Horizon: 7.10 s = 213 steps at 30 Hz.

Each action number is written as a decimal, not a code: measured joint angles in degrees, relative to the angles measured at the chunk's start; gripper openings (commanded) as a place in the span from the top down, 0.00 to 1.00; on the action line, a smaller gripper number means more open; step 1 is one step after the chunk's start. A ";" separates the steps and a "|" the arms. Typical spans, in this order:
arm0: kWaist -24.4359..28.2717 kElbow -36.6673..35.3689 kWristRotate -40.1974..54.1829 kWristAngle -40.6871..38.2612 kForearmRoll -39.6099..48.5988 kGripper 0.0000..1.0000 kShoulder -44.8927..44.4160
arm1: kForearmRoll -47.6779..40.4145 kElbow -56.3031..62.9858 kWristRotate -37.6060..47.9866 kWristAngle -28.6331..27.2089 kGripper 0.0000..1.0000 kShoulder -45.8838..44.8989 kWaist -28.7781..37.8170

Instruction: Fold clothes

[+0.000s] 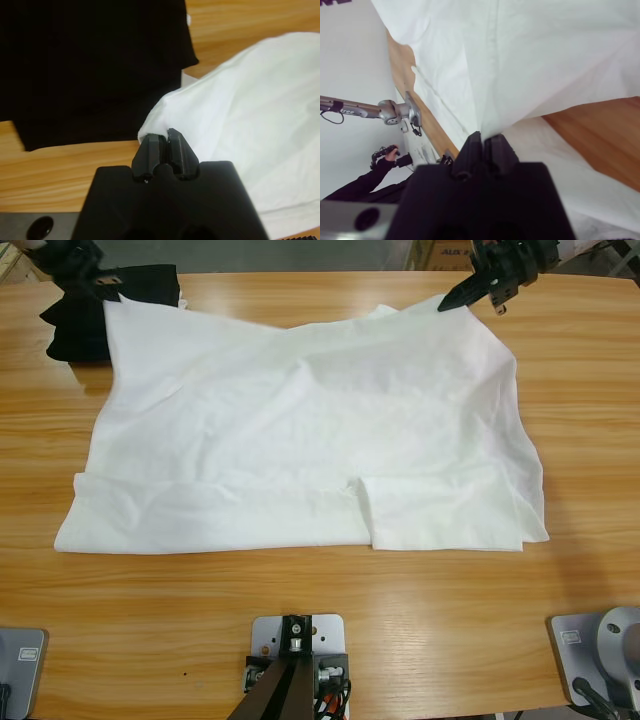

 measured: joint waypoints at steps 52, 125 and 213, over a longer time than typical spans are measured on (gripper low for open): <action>6.30 42.37 5.79 -31.59 1.49 1.00 -14.38 | -3.25 34.55 10.94 -20.43 0.86 -12.99 0.18; -6.90 48.47 3.58 -15.74 -15.17 0.02 -23.97 | -33.50 35.81 17.02 -14.63 1.00 -7.53 0.31; -7.25 58.88 -8.55 -15.80 -26.29 0.02 -33.47 | -29.09 44.12 34.28 -12.00 1.00 -61.20 4.74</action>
